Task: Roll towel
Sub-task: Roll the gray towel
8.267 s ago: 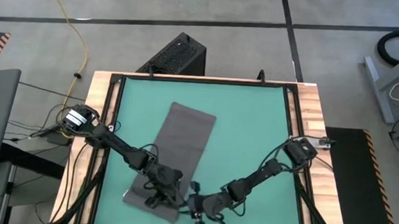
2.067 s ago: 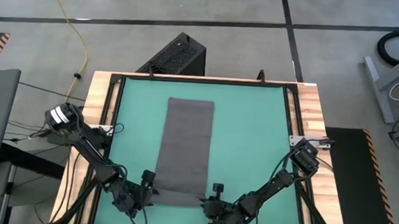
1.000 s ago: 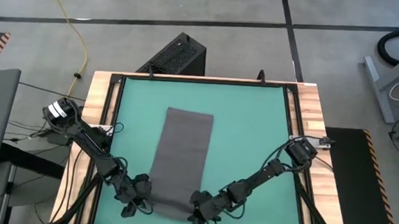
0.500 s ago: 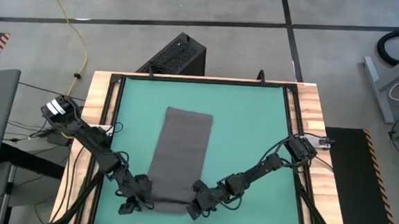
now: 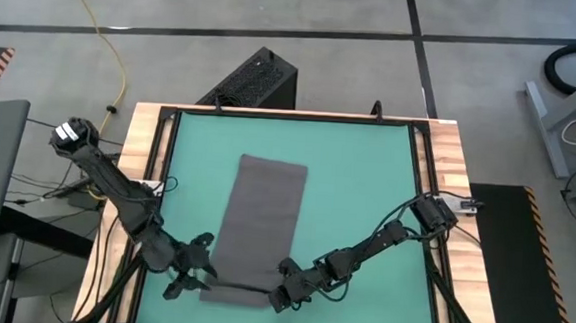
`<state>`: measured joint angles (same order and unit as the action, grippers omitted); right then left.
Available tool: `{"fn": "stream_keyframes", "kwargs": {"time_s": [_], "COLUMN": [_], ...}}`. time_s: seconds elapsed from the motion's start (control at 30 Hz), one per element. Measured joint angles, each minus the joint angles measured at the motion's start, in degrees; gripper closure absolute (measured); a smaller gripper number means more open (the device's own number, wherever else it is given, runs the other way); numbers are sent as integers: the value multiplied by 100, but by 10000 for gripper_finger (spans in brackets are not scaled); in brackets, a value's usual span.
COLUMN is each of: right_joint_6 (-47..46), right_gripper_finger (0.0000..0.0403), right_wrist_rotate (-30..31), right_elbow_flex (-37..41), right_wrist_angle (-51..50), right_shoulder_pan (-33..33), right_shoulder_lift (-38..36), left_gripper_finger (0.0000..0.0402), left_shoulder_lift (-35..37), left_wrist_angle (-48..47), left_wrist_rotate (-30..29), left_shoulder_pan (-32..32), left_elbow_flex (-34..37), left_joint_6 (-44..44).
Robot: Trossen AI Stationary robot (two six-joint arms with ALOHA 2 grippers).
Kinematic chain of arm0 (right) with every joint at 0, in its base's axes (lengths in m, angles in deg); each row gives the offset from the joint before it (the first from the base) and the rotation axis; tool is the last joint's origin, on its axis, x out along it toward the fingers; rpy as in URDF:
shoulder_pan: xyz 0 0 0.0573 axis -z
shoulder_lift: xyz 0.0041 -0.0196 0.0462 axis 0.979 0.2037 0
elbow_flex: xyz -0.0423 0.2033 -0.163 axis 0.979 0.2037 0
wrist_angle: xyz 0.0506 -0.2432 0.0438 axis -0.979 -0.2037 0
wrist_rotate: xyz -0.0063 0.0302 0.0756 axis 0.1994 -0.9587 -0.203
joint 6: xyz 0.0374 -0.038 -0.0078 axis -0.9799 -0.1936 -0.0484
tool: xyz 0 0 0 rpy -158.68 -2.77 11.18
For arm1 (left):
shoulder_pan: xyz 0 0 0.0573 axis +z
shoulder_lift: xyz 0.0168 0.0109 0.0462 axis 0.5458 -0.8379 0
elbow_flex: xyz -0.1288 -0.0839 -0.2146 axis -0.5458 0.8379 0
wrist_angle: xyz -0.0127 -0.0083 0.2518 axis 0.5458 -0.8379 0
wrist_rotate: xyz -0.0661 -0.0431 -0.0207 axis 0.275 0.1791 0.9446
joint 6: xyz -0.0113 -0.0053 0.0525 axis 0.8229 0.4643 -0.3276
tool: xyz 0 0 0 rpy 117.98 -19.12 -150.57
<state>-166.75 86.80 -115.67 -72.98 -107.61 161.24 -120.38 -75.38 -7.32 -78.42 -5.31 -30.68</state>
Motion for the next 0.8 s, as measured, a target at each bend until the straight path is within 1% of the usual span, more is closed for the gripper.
{"fn": "stream_keyframes", "kwargs": {"time_s": [0.07, 0.17, 0.27, 0.4, 0.5, 0.57, 0.7, 0.8], "right_joint_6": [-107, -234, -305, -340, -349, -376, -340, -300], "right_gripper_finger": [349, 349, 349, 349, 349, 349, 348, 340], "right_wrist_rotate": [0, 5, 8, 12, 14, 31, 43, 48], "right_elbow_flex": [4, 4, 4, 5, 7, 7, 7, 5], "right_wrist_angle": [0, 35, 40, 41, 43, 43, 66, 102], "right_shoulder_pan": [0, -4, -4, -4, -4, -4, -7, -7], "right_shoulder_lift": [1, 3, 6, 6, 6, 6, 6, 8], "left_gripper_finger": [240, 256, 280, 326, 366, 390, 396, 400], "left_shoulder_lift": [-273, -999, -1788, -2661, -3077, -3212, -3270, -3270], "left_wrist_angle": [688, 1693, 2078, 2084, 1826, 1524, 1035, 934], "left_wrist_rotate": [-349, -405, -345, 303, 544, 555, 378, 409], "left_shoulder_pan": [-97, -76, 81, 356, 509, 568, 656, 684], "left_elbow_flex": [-1, -8, -238, -755, -1132, -1330, -1523, -1541], "left_joint_6": [-506, -1050, -1308, -1457, -1625, -1733, -1860, -1884]}}
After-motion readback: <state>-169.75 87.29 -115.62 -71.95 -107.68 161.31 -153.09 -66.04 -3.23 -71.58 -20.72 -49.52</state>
